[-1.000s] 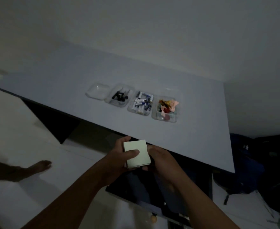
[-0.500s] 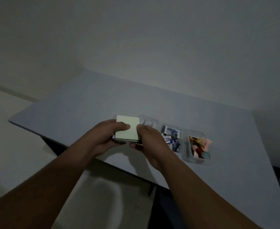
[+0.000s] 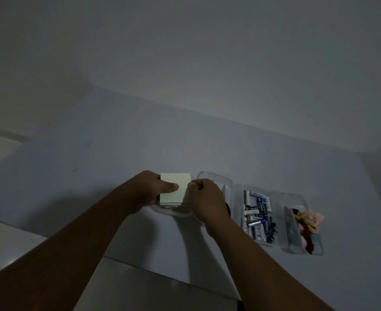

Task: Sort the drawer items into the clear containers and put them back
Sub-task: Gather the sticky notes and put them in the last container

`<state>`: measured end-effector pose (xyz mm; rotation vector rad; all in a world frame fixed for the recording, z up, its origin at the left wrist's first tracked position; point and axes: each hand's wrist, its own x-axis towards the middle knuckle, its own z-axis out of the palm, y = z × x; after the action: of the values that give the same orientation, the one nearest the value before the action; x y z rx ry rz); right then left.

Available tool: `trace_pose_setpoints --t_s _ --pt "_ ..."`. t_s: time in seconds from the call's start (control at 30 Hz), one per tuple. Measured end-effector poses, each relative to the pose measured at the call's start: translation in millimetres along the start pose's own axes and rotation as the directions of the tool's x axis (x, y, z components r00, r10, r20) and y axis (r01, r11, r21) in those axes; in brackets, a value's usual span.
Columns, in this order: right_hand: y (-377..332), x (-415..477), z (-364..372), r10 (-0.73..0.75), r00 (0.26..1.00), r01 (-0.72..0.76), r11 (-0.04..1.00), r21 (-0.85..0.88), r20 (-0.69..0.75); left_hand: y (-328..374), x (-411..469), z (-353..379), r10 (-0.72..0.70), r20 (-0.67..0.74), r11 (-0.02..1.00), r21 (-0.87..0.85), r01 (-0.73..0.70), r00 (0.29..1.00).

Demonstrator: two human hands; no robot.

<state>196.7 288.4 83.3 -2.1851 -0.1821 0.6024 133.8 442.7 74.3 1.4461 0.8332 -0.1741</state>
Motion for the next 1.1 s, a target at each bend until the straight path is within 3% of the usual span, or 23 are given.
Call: trace_pose_setpoints --t_s 0.1,0.2,0.3,0.4,0.53,0.63,0.93,1.1 --pt "0 4 4 -0.017 1.000 0.017 0.997 -0.069 -0.005 3 8 -3 0.020 0.008 0.993 0.116 -0.021 1.000" --pt "2 7 7 -0.052 0.999 0.049 0.989 -0.141 -0.011 8 12 -3 0.073 -0.084 0.948 0.316 -0.043 0.994" --pt "7 6 11 -0.074 0.997 0.072 0.977 -0.199 0.001 12 8 1 0.175 -0.163 0.825 0.562 -0.054 0.971" --pt "14 5 13 -0.107 0.994 0.102 0.978 -0.181 -0.018 7 6 9 0.302 -0.207 0.727 0.681 -0.084 0.930" --pt "18 3 13 -0.132 0.991 0.127 0.977 -0.171 -0.017 -8 5 13 0.529 -0.259 0.697 0.675 -0.240 0.808" --pt "18 5 13 -0.125 0.992 0.121 0.976 -0.182 -0.011 -14 1 13 0.628 -0.219 0.648 0.678 -0.347 0.746" --pt "27 -5 14 -0.222 0.975 0.217 0.954 -0.207 0.002 -25 -3 18 0.746 -0.168 0.544 0.713 -0.443 0.645" --pt "28 -7 11 -0.255 0.967 0.248 0.952 -0.180 -0.016 -28 -2 20 0.757 -0.191 0.533 0.734 -0.421 0.625"
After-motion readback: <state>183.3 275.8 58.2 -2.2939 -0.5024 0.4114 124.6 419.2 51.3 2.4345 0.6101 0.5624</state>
